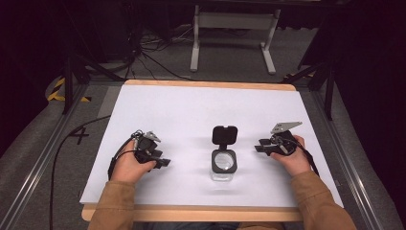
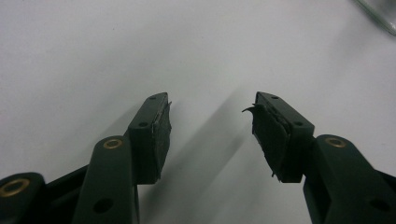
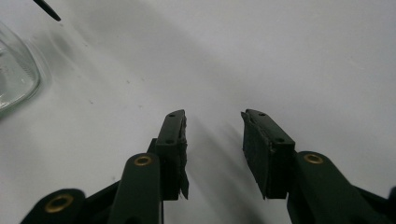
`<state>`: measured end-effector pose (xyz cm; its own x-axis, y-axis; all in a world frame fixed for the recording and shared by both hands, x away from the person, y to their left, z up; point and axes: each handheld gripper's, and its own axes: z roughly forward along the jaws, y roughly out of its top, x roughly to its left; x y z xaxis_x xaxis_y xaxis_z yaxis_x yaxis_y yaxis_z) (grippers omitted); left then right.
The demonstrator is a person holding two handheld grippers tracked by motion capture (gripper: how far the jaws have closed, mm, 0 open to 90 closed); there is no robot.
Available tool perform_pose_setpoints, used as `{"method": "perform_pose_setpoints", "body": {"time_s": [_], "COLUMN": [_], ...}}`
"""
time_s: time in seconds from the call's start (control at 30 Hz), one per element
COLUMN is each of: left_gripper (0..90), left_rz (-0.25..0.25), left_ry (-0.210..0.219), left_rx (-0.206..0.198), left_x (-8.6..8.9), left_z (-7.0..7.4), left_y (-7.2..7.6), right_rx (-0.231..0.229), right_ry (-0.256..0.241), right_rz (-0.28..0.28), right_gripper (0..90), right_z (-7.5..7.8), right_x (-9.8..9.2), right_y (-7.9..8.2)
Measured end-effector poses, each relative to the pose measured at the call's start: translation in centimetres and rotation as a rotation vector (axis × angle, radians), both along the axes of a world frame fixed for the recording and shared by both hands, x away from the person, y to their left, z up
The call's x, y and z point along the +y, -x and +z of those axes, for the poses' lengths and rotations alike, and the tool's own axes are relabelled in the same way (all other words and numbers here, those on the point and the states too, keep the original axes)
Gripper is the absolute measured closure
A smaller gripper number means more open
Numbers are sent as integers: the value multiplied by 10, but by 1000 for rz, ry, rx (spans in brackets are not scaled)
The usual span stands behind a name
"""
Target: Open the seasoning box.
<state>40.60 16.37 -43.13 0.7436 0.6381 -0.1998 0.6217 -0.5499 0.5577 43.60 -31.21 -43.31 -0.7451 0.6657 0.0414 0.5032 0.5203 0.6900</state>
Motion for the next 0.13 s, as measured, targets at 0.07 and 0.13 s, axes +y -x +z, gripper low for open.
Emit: {"method": "perform_pose_setpoints", "body": {"time_s": [0.07,0.13], "left_gripper": [470,470], "left_rz": [2,5], "left_ry": [8,20], "left_rx": [-4,-22], "left_x": [-1,-1], "left_z": [3,5], "left_y": [0,0], "right_rx": [-2,-9], "right_ry": [-3,-13], "right_rz": [0,-6], "right_gripper": [597,594], "right_z": [0,1], "right_x": [0,0], "right_y": [0,1]}}
